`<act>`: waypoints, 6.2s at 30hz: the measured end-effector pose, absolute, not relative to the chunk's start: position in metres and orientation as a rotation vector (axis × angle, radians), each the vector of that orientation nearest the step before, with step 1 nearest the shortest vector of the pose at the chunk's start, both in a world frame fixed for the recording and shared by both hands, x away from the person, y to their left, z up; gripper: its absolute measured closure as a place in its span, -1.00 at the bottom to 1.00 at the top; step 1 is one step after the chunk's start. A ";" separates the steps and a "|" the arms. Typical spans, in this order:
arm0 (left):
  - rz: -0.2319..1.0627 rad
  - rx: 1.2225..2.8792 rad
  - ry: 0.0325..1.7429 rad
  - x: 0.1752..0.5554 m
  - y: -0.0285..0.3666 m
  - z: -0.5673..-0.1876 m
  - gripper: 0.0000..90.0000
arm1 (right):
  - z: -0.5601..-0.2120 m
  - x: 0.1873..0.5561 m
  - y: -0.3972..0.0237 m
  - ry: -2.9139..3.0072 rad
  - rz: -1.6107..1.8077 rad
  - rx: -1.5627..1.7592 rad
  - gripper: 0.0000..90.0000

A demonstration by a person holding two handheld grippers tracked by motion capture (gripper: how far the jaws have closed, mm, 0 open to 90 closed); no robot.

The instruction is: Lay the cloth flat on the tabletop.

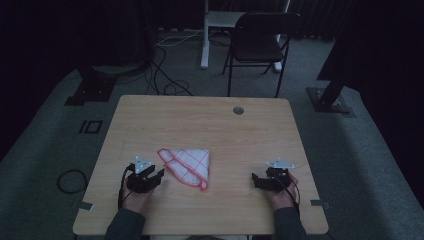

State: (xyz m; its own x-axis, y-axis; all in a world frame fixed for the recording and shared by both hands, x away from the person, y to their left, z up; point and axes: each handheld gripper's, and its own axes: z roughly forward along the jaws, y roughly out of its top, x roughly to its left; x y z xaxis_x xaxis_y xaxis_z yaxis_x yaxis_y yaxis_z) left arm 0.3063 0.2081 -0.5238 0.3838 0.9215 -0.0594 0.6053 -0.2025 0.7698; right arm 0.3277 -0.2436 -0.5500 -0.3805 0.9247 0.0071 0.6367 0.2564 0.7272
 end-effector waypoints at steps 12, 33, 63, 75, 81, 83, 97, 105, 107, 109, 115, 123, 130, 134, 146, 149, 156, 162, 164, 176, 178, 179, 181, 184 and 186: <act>0.573 1.919 1.351 0.321 0.204 -0.523 0.43 | -0.550 0.327 -0.243 2.113 0.918 1.416 -0.68; 0.490 1.896 1.339 0.335 0.192 -0.521 0.29 | -0.528 0.306 -0.202 2.191 1.057 1.247 0.04; 0.516 1.941 1.309 0.327 0.180 -0.523 0.19 | -0.516 0.297 -0.112 2.352 1.223 0.974 0.34; 0.506 1.946 1.322 0.328 0.179 -0.528 0.18 | -0.519 0.301 -0.083 2.418 1.151 0.873 0.41; 0.501 1.955 1.324 0.328 0.178 -0.529 0.22 | -0.521 0.306 -0.081 2.429 1.128 0.868 0.58; 0.500 1.975 1.325 0.328 0.176 -0.530 0.30 | -0.520 0.308 -0.081 2.429 1.122 0.870 0.85; 0.513 2.040 1.293 0.324 0.172 -0.532 0.93 | -0.513 0.321 -0.100 2.351 1.134 0.976 1.00; 0.527 2.040 1.284 0.321 0.173 -0.530 0.97 | -0.505 0.330 -0.120 2.285 1.141 1.048 1.00; 0.530 2.039 1.286 0.321 0.174 -0.529 0.97 | -0.504 0.330 -0.122 2.278 1.137 1.060 1.00; 0.539 2.037 1.287 0.321 0.175 -0.529 0.97 | -0.501 0.332 -0.128 2.256 1.140 1.076 1.00; 0.557 2.017 1.302 0.321 0.183 -0.525 0.98 | -0.496 0.336 -0.144 2.203 1.136 1.132 1.00; 0.584 1.992 1.313 0.321 0.190 -0.519 0.98 | -0.497 0.338 -0.162 2.162 1.118 1.201 1.00; 0.592 1.989 1.272 0.320 0.185 -0.514 0.98 | -0.505 0.339 -0.172 2.166 1.068 1.266 1.00; 0.592 1.982 1.260 0.320 0.183 -0.513 0.97 | -0.508 0.338 -0.167 2.204 1.076 1.213 0.74; 0.590 1.965 1.260 0.320 0.180 -0.511 0.97 | -0.507 0.331 -0.121 2.317 1.160 1.019 0.44; 0.587 1.962 1.259 0.320 0.179 -0.511 0.97 | -0.510 0.329 -0.109 2.347 1.167 0.986 0.40; 0.586 1.956 1.245 0.320 0.176 -0.509 0.97 | -0.516 0.324 -0.081 2.407 1.172 0.929 0.35; 0.583 1.957 1.229 0.319 0.173 -0.508 0.97 | -0.517 0.323 -0.065 2.429 1.181 0.905 0.26; 0.583 1.960 1.221 0.318 0.171 -0.507 0.97 | -0.519 0.324 -0.061 2.434 1.168 0.896 0.23; 0.594 1.960 1.192 0.315 0.169 -0.505 0.97 | -0.511 0.336 -0.065 2.385 1.125 0.939 0.94; 0.595 1.960 1.188 0.315 0.170 -0.505 0.97 | -0.505 0.341 -0.077 2.348 1.137 0.983 0.94; 0.597 1.958 1.189 0.314 0.170 -0.505 0.97 | -0.505 0.341 -0.077 2.348 1.137 0.983 0.94; 0.598 1.959 1.186 0.315 0.172 -0.504 0.97 | -0.500 0.345 -0.085 2.321 1.139 1.011 0.95; 0.604 1.956 1.183 0.315 0.172 -0.502 0.97 | -0.494 0.350 -0.099 2.282 1.142 1.062 0.95; 0.609 1.955 1.176 0.314 0.172 -0.501 0.97 | -0.491 0.353 -0.108 2.267 1.138 1.083 0.95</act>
State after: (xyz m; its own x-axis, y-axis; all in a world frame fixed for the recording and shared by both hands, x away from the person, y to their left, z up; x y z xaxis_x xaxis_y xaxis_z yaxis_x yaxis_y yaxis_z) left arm 0.3141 0.1722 -0.5012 0.4620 0.8867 0.0151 0.5235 -0.2864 0.8024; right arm 0.3529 -0.1076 -0.4911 -0.6305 0.7762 0.0046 0.4676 0.3751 0.8004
